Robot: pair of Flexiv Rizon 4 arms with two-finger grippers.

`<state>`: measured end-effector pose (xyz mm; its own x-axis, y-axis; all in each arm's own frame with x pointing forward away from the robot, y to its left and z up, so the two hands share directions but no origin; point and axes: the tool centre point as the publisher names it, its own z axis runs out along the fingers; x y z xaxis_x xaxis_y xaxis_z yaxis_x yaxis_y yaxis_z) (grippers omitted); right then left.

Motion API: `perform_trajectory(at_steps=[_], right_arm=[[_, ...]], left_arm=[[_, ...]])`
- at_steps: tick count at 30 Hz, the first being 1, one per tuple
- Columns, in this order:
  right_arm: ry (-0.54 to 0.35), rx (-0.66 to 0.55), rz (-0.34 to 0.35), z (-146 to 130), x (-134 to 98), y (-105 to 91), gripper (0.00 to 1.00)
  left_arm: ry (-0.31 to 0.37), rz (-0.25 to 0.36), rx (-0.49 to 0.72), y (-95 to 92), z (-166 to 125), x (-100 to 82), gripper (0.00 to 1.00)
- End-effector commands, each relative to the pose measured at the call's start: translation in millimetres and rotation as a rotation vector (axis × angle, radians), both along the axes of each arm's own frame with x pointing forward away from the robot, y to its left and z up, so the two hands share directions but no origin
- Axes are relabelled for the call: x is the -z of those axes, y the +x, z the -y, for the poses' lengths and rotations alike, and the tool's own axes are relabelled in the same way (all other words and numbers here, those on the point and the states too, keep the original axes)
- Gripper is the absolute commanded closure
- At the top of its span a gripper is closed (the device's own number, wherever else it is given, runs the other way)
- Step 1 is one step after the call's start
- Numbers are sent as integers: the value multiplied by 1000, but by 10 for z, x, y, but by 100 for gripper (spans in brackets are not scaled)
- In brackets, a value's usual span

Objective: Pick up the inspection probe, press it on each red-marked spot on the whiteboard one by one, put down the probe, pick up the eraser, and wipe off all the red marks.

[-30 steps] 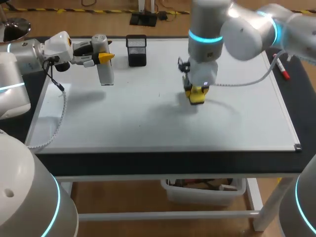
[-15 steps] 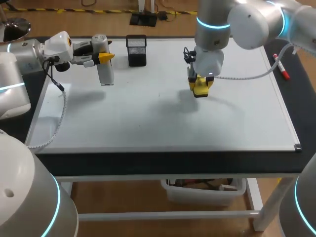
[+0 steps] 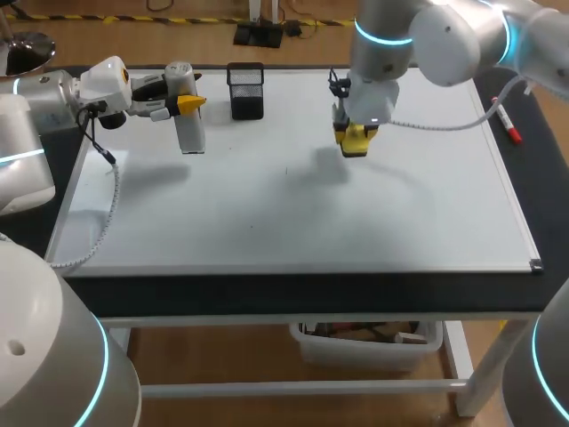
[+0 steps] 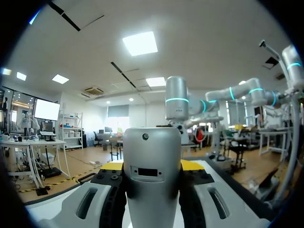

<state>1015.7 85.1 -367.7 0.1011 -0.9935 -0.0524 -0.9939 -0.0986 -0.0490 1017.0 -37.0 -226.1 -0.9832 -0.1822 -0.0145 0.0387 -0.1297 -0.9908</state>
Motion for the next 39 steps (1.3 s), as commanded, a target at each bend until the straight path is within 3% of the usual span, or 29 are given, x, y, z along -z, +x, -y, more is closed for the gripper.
perform_trajectory(at_steps=[1, 8, 15, 39], right_arm=[[-12, 3, -40, -80, 75, 429, 100], [-63, 27, -55, -67, 185, 805, 100], [-66, 66, -67, -47, 334, 1020, 100], [-86, 98, -6, 78, 524, 1161, 100]], left_arm=[[-2, 2, 0, 1, 0, 0, 100], [-2, 2, 0, 1, 0, 0, 100], [-2, 2, 0, 1, 0, 0, 100], [-2, 2, 0, 1, 0, 0, 100]])
